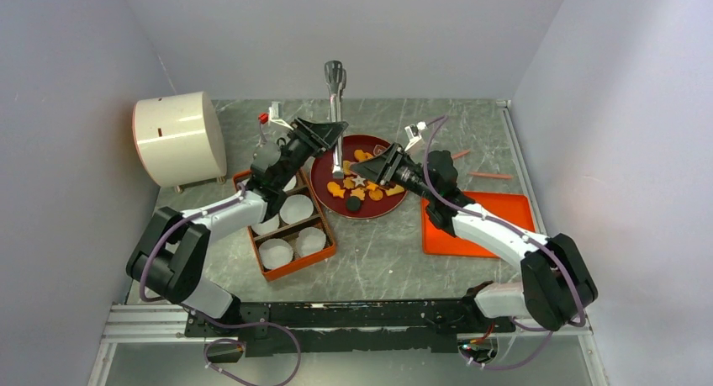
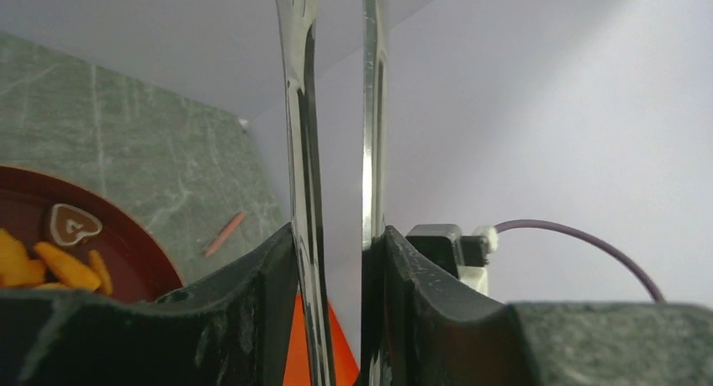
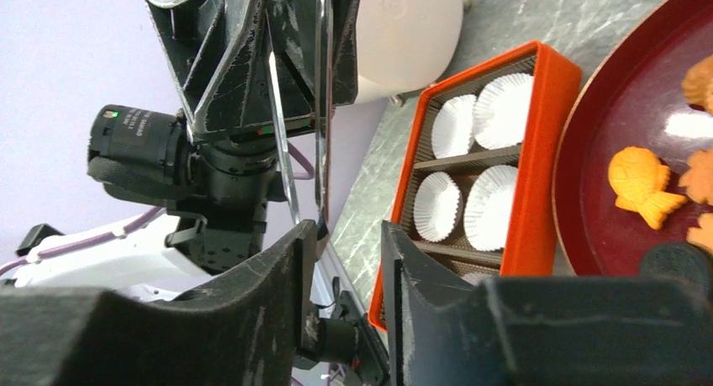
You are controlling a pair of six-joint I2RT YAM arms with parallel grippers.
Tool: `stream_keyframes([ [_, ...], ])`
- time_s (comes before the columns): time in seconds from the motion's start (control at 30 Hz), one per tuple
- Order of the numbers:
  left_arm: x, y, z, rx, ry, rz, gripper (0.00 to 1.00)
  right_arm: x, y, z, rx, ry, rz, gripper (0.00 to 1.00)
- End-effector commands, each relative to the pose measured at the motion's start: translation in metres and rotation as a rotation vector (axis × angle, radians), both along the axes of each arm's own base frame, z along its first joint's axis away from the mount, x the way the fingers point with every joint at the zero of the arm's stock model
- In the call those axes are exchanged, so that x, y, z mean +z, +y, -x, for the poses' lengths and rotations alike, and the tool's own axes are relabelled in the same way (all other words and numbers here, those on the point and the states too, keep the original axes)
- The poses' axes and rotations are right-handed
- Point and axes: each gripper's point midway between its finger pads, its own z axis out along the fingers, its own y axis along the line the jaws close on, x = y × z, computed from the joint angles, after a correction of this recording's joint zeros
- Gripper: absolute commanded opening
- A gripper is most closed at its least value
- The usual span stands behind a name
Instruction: Pack the cookies
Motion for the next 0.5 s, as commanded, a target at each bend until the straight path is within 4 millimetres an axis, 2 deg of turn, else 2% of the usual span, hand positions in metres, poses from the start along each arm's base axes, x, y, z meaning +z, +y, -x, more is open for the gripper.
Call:
stream_keyframes([
  [0.0,0.019,0.005,0.004,0.011,-0.056,-0.048,0.43,0.006,-0.009,0.002,-0.043,-0.068,0.054,0.41],
  [0.27,0.001,0.007,-0.004,0.037,-0.018,-0.354,0.45,0.020,-0.036,-0.005,-0.171,-0.189,0.206,0.51],
  [0.47,-0.008,0.011,-0.002,0.014,-0.048,-0.583,0.47,0.030,-0.043,-0.008,-0.199,-0.236,0.250,0.57],
])
